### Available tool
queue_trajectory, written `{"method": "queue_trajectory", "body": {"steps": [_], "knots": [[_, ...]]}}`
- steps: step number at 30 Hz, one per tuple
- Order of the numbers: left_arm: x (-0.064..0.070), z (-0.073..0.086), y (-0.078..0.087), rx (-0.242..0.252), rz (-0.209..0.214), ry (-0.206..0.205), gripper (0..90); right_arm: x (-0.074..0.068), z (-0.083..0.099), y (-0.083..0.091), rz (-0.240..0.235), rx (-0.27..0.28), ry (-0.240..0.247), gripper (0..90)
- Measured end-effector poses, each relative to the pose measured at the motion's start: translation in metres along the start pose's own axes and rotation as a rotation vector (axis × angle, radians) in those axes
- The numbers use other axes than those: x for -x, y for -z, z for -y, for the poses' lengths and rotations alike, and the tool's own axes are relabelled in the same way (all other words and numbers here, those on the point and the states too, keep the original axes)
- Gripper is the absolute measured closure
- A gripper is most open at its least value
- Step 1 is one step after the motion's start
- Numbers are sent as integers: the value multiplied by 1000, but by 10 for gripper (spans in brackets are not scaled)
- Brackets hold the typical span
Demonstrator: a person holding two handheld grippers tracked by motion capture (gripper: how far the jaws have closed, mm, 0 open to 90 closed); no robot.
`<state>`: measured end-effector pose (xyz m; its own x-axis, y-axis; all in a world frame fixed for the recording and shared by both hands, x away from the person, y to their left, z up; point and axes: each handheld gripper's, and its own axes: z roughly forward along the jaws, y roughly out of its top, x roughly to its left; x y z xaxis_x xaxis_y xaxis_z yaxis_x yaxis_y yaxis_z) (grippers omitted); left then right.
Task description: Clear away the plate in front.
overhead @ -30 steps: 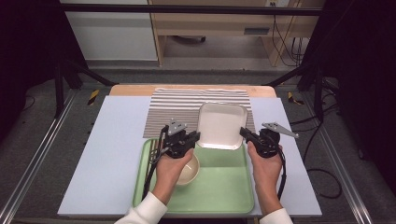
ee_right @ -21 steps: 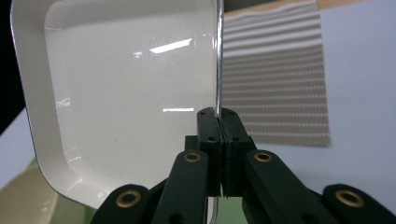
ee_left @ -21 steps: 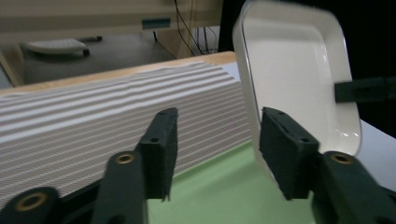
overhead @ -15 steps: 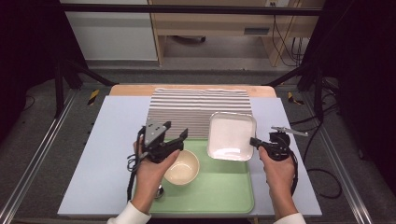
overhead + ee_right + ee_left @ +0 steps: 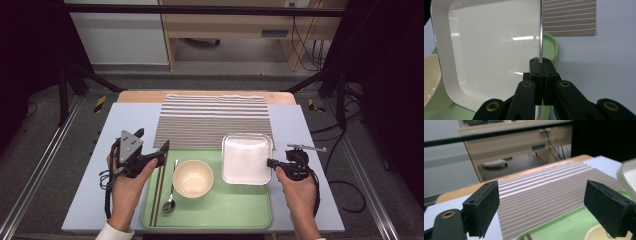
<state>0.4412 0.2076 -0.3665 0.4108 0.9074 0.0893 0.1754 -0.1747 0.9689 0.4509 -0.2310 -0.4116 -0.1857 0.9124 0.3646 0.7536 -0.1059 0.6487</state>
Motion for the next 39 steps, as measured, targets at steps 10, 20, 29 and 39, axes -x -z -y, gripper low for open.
{"method": "queue_trajectory", "body": {"steps": [10, 20, 29, 39], "knots": [[-25, 10, 13, -2, -22, 38, 99, 5, 15, -1, -4, -38, -8, 889], [-24, 11, 14, -8, -18, 22, 99, 3, 28, -8, -13, -99, -25, 889], [-22, 12, 12, -19, -7, 12, 106, 2, 36, -17, -14, -153, -37, 888], [-21, 15, 9, -34, -2, 4, 108, 0, 45, -17, -17, -153, -70, 880]]}}
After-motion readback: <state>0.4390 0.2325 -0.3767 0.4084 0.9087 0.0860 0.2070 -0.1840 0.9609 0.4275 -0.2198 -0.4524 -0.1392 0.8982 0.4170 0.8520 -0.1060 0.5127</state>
